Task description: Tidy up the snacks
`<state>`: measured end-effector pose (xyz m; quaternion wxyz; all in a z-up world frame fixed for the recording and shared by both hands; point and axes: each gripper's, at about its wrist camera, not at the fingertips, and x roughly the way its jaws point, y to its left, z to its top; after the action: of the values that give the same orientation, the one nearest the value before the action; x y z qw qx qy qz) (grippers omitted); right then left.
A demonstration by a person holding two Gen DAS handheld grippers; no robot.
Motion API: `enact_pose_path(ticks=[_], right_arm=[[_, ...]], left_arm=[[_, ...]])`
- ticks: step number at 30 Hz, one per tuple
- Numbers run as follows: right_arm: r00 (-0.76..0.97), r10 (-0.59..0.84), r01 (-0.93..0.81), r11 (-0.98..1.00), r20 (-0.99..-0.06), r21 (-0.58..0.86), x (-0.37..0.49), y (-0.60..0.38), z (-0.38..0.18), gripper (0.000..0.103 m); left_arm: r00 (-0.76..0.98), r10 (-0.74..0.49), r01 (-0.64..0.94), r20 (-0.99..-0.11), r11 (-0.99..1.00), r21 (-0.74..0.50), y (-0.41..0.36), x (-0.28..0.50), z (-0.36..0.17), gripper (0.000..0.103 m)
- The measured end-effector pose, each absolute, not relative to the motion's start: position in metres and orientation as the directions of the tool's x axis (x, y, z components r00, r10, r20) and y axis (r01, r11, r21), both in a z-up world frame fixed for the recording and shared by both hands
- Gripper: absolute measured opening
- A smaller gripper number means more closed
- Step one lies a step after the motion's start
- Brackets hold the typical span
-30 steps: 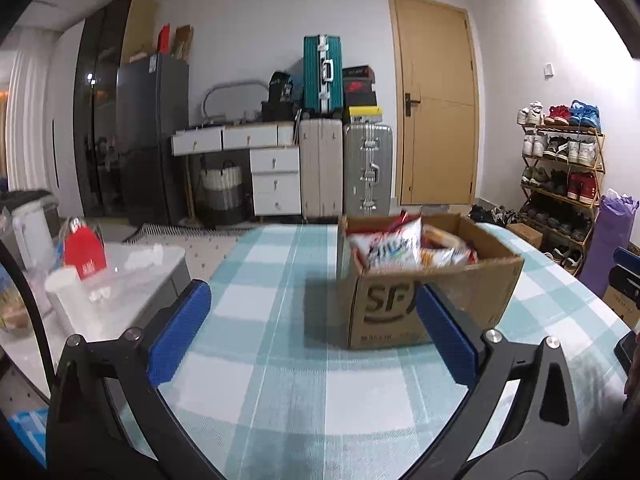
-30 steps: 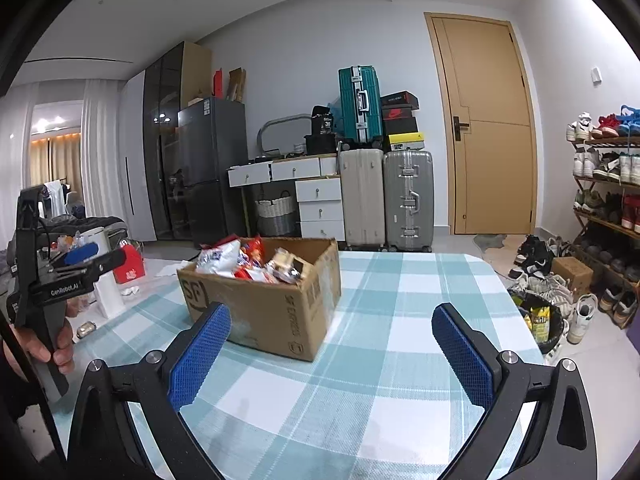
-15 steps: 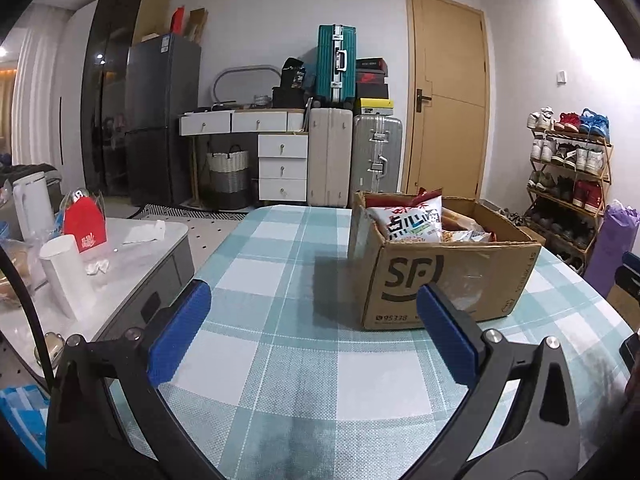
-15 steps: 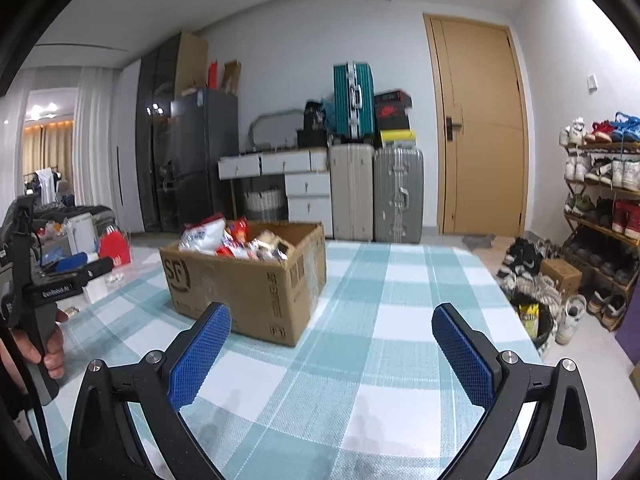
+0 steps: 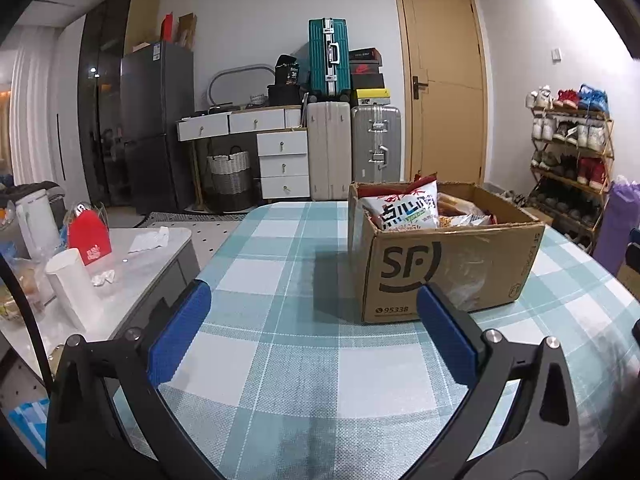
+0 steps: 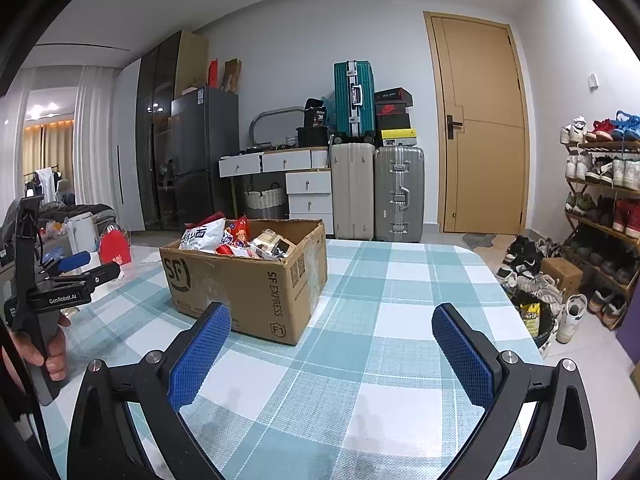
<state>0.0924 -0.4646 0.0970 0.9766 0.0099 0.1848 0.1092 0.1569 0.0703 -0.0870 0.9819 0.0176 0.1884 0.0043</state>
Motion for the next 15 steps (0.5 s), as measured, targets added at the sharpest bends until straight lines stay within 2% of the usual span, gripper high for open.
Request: enact_pose_path(ticks=[15], right_arm=[[0.908,0.215,-0.209,0.976,-0.359,0.056,0.0925,-0.4664,0.0971,0.103]], left_arm=[[0.931,0.021,-0.01,-0.364,0.999,0.032,0.0702,0.1569,-0.0872,0.103]])
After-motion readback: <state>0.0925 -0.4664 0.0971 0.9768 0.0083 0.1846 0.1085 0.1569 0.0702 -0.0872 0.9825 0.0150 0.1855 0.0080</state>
